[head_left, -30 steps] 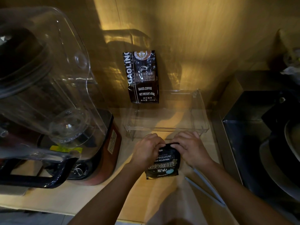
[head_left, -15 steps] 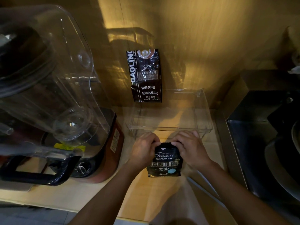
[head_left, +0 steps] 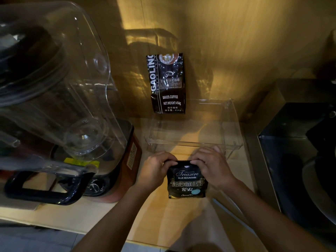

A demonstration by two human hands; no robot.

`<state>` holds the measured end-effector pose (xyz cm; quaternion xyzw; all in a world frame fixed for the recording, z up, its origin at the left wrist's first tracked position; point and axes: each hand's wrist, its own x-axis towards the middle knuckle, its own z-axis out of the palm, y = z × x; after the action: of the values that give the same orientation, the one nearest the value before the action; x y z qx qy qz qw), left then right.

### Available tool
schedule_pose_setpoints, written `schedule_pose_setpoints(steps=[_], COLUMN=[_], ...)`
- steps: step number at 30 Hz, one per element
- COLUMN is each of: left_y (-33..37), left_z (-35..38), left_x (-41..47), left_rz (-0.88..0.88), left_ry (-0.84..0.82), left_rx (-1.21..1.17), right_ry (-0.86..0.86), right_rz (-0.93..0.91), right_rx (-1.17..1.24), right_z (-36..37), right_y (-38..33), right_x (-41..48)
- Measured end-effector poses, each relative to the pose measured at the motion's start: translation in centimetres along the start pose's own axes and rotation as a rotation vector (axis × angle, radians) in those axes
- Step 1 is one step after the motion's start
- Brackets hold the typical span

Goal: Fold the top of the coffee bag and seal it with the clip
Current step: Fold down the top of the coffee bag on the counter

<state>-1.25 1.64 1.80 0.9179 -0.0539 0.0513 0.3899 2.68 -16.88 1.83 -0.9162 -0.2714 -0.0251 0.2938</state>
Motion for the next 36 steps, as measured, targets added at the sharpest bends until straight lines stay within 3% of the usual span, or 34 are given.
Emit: schedule_pose_setpoints(steps=[8,12,19,27,29,33,36], left_y=[-0.1,-0.3,-1.2,-1.6,-1.8,-1.6,-1.3], left_z=[0.2,-0.1,0.1,0.9,1.0,1.3,2.0], left_x=[-0.3,-0.6,-1.2,-1.2,-1.2,-1.1,-1.2], left_rz=[0.081,0.134,0.102,0.039,-0.026,-0.332,-0.402], left_ry=[0.033,0.062,0.056,0.166,0.151,0.101,0.067], left_rx=[0.134,0.133,0.020,-0.009,-0.166,-0.644,-0.781], right_ry=[-0.042,-0.029,-0.028,-0.005,0.002,0.008,0.030], right_rz=[-0.109,-0.093,-0.028,-0.007,0.014,0.058,0.139], right_rx=[-0.145,-0.101,-0.021,0.003,0.027,0.076,0.129], right_z=[-0.3,0.5,0.9,0.9,0.9,1.3,1.4], right_y=[-1.3,-1.6,-1.1,-1.0,-1.0,-1.1,-0.7], right_x=[0.4,0.6,0.7,0.7,0.7,0.7,0.4])
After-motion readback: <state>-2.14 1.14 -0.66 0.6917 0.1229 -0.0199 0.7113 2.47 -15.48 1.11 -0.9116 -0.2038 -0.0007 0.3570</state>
